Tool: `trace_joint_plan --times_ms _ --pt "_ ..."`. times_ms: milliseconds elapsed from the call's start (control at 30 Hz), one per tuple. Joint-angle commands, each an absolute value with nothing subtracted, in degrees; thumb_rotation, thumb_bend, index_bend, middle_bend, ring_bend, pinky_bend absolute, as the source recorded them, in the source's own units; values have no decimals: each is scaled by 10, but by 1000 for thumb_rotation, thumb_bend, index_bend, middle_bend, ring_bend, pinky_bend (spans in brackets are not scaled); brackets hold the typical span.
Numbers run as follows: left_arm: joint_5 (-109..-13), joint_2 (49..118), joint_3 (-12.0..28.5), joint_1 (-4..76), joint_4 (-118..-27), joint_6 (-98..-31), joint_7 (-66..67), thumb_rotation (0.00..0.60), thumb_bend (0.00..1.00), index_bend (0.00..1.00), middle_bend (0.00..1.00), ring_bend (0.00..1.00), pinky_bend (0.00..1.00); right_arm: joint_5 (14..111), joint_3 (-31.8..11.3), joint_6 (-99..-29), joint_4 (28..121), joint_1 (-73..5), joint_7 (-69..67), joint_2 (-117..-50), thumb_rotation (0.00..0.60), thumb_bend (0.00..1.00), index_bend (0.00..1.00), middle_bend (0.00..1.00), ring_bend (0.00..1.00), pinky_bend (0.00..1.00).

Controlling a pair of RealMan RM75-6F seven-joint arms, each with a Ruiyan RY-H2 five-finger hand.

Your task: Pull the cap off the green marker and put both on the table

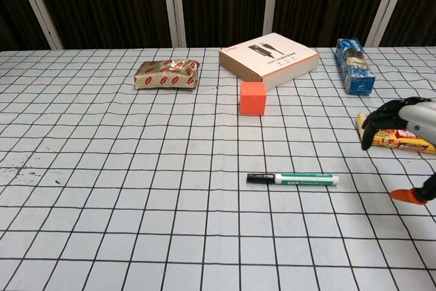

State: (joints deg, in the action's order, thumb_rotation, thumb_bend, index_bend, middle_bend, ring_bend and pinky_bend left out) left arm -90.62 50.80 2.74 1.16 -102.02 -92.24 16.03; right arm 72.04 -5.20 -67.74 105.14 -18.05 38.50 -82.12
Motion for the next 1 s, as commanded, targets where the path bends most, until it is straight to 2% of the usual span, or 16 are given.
trace_joint_plan --times_ms 33,533,1000 --pt "-903 509 28 12 -1017 -920 160 600 375 37 0 0 0 693 -55 -666 1038 -195 411 -850 600 191 374 210 96 57" --pt "-872 524 36 22 -981 -898 153 600 375 37 0 0 0 631 -76 -675 985 -239 458 -950 600 232 374 195 96 56" --pt "-860 528 39 22 -964 -902 152 600 375 37 0 0 0 585 -86 -676 955 -271 474 -975 600 348 416 195 96 58"
